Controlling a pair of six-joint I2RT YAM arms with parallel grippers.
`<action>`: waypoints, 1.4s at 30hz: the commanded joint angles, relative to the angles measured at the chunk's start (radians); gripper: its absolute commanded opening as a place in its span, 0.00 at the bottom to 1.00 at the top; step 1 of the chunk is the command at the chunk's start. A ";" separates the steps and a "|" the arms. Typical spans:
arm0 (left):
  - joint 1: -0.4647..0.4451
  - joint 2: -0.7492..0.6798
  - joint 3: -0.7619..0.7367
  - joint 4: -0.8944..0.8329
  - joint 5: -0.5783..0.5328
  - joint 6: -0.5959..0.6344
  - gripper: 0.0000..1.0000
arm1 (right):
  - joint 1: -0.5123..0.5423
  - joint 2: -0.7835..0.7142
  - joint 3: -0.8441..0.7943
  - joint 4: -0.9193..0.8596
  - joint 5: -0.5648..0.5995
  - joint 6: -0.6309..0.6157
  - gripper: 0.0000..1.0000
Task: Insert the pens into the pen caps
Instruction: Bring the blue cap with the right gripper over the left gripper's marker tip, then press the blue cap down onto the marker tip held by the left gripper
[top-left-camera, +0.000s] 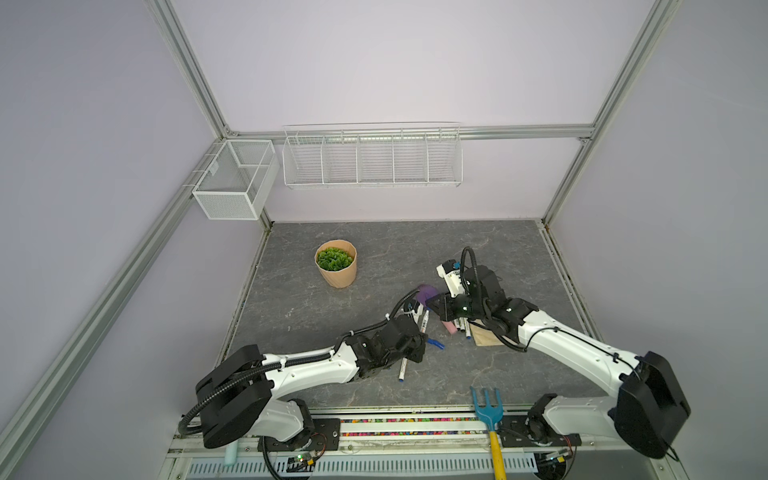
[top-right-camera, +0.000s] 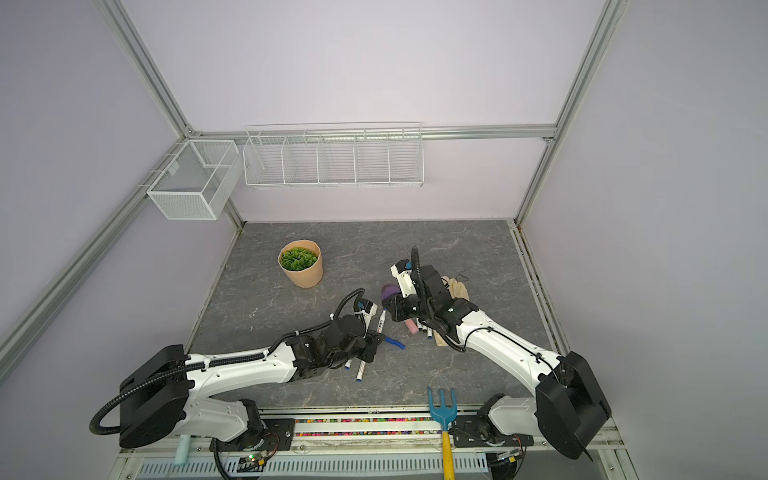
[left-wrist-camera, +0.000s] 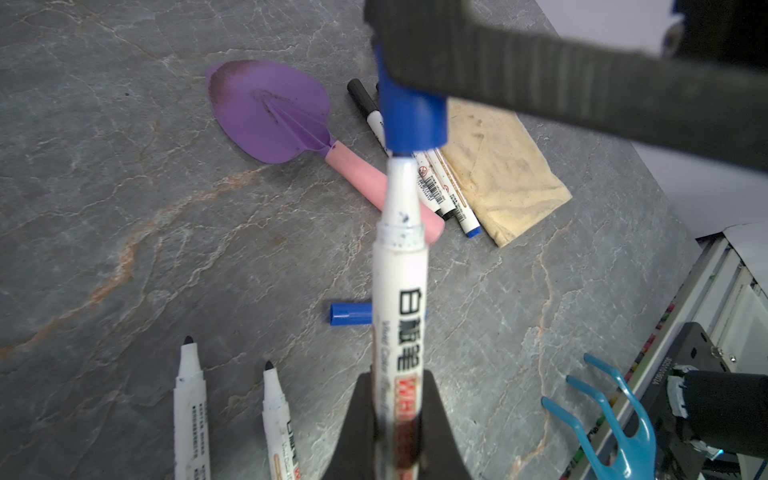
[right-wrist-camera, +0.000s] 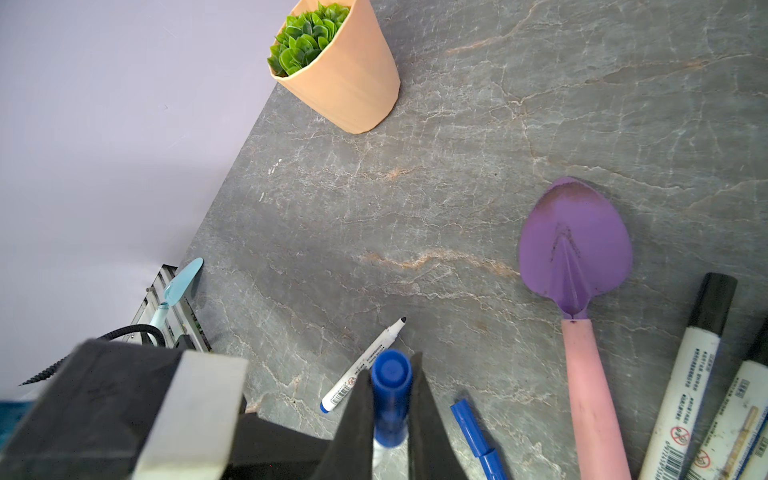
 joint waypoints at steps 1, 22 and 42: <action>-0.006 -0.013 0.020 0.024 0.002 0.010 0.00 | -0.006 0.005 0.004 0.008 -0.010 0.002 0.07; -0.005 -0.096 -0.054 0.198 -0.076 0.011 0.00 | -0.054 0.030 0.128 -0.241 -0.329 -0.091 0.07; 0.027 -0.139 -0.071 0.326 -0.072 0.021 0.00 | -0.057 0.028 0.096 -0.439 -0.535 -0.131 0.07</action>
